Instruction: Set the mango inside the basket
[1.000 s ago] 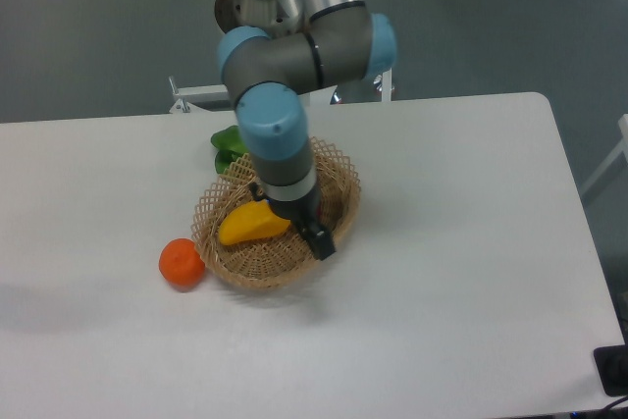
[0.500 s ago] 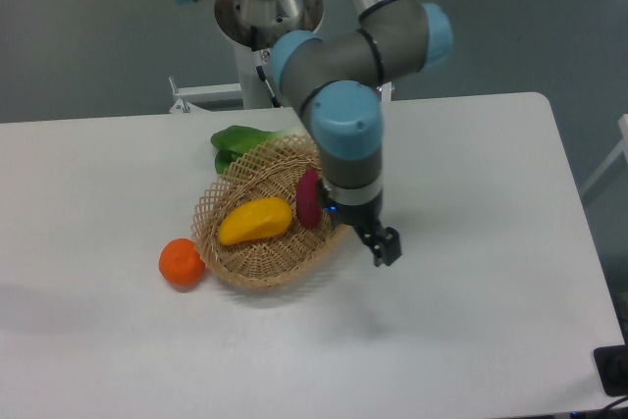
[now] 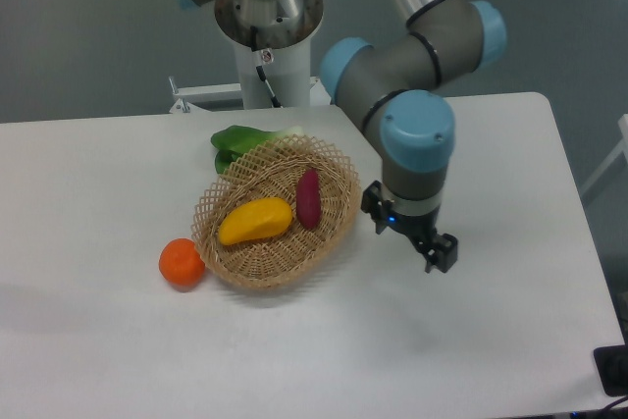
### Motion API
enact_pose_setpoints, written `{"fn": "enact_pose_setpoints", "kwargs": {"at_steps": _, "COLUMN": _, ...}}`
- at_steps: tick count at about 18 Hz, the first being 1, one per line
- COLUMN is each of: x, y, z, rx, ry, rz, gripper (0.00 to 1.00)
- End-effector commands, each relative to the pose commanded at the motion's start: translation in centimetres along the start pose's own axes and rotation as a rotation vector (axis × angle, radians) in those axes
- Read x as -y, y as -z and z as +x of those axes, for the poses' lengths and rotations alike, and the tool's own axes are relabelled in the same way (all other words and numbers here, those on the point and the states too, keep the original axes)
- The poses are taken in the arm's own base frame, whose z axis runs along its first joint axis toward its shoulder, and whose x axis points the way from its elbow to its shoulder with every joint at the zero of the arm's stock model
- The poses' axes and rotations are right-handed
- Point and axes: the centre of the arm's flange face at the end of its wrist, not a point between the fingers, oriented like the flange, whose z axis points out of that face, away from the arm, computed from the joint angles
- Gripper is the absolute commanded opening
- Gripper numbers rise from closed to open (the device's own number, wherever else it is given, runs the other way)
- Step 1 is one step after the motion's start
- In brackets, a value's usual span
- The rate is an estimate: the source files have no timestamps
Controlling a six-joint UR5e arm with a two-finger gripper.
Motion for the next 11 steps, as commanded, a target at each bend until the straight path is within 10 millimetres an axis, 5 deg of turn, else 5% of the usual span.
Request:
{"fn": "enact_pose_setpoints", "kwargs": {"at_steps": 6, "x": -3.5, "y": 0.3, "z": -2.2, "rx": 0.008, "ry": -0.049, "rz": 0.025, "gripper": 1.00}}
{"fn": "enact_pose_setpoints", "kwargs": {"at_steps": 11, "x": -4.3, "y": -0.3, "z": -2.3, "rx": 0.004, "ry": -0.072, "rz": 0.014, "gripper": 1.00}}
